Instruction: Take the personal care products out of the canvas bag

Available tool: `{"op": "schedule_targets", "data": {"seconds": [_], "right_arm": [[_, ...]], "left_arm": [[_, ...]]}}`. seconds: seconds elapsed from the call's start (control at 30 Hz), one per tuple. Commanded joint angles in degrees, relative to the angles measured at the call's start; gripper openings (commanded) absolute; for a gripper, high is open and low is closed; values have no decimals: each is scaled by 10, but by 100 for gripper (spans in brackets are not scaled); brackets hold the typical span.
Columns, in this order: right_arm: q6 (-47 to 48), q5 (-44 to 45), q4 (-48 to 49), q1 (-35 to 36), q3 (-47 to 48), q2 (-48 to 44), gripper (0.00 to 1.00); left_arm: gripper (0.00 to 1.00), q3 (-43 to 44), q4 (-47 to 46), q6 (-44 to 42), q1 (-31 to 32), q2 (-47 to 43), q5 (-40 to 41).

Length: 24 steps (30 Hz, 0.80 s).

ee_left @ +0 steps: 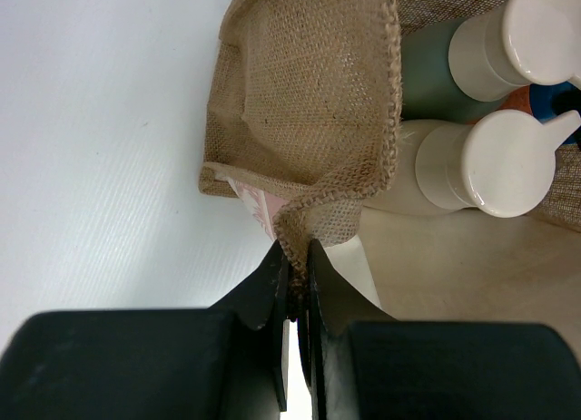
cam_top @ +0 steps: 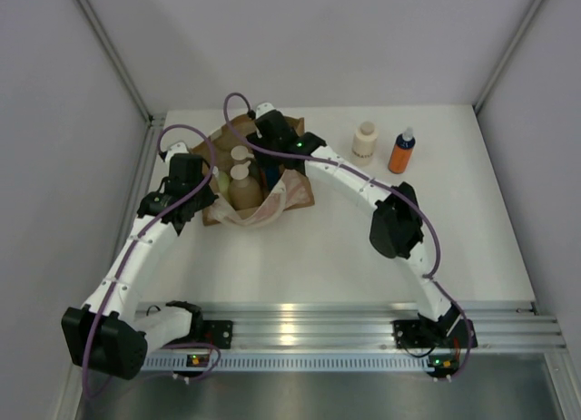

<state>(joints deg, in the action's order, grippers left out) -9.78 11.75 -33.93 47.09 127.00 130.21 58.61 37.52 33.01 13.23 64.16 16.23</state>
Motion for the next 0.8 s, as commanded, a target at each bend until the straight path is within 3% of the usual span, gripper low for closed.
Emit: {"op": "schedule_targets", "data": {"seconds": [0.0,0.33,0.43,0.57,0.67,0.77], "right_arm": [[13,0,-14,-10,41,22,50],[3,5,-3,-24,64,51,46],[3,3,4,-25,65,50,38],[11,-7,9,-24,58,37,10],[15,-3,10,-23,51,14,0],[17,-6,20,-19,49,-23,0]], "left_arm": [[0,-13,38,-7,7,4,-14],[0,-13,37,-8,11,7,-14],[0,-11,38,-8,11,8,-10],[0,-9,38,-10,11,8,-8],[0,-10,38,-11,11,8,-5],[0,-9,38,-11,11,7,-5]]}}
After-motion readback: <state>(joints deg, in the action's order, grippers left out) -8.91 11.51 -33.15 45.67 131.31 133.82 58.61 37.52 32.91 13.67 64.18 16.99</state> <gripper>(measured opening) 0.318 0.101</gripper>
